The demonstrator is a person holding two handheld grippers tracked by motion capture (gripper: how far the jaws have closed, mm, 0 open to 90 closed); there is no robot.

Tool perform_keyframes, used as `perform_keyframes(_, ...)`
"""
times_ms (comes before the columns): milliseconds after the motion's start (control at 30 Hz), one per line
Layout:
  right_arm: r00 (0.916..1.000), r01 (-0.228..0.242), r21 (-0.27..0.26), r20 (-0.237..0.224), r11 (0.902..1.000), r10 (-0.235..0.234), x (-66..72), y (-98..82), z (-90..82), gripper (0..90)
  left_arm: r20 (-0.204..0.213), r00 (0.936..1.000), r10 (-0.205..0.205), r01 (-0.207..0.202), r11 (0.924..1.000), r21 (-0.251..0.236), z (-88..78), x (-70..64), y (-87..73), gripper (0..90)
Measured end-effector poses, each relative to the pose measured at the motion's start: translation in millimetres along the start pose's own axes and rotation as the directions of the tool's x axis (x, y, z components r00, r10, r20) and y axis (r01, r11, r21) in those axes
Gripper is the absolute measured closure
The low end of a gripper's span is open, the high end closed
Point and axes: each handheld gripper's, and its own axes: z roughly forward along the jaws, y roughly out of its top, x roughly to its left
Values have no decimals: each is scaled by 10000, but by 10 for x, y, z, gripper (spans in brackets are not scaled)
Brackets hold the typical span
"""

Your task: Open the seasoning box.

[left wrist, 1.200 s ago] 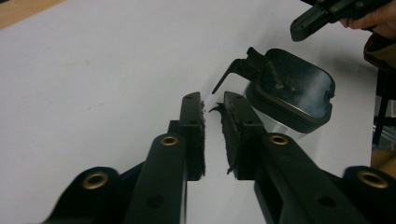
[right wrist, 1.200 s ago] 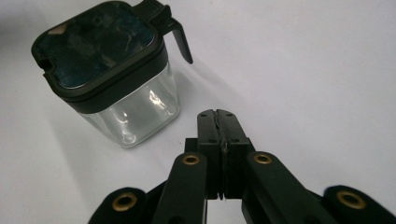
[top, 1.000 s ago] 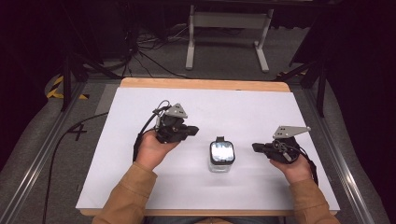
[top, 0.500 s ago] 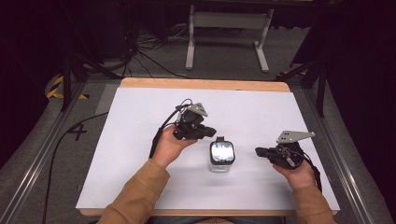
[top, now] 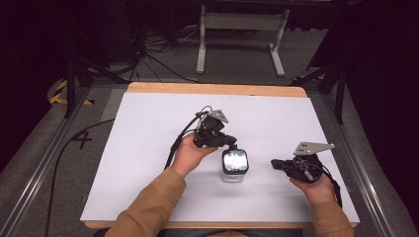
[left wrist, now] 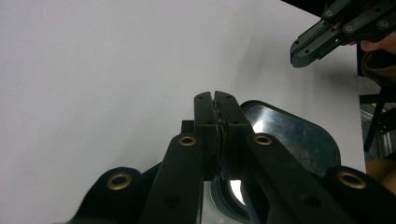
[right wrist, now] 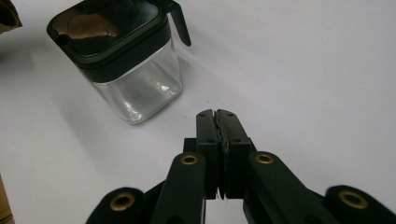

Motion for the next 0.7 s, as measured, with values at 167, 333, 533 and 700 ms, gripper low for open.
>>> perform_keyframes(167,10000,51,55,-52,10000,-50,12,5,27,872,-47,9999,-104,104,9999,-29,23,6,0,881)
perform_keyframes(333,9999,34,75,-138,10000,-33,27,13,43,874,-26,9999,-171,171,9998,-55,27,3,-1,887)
perform_keyframes(533,9995,216,58,-210,9997,-215,77,37,70,880,-89,9999,-113,113,9999,-38,26,2,2,897)
perform_keyframes(700,9983,413,-9,-423,9991,-413,152,80,89,884,-65,9997,-214,214,9997,-67,27,0,-2,898)
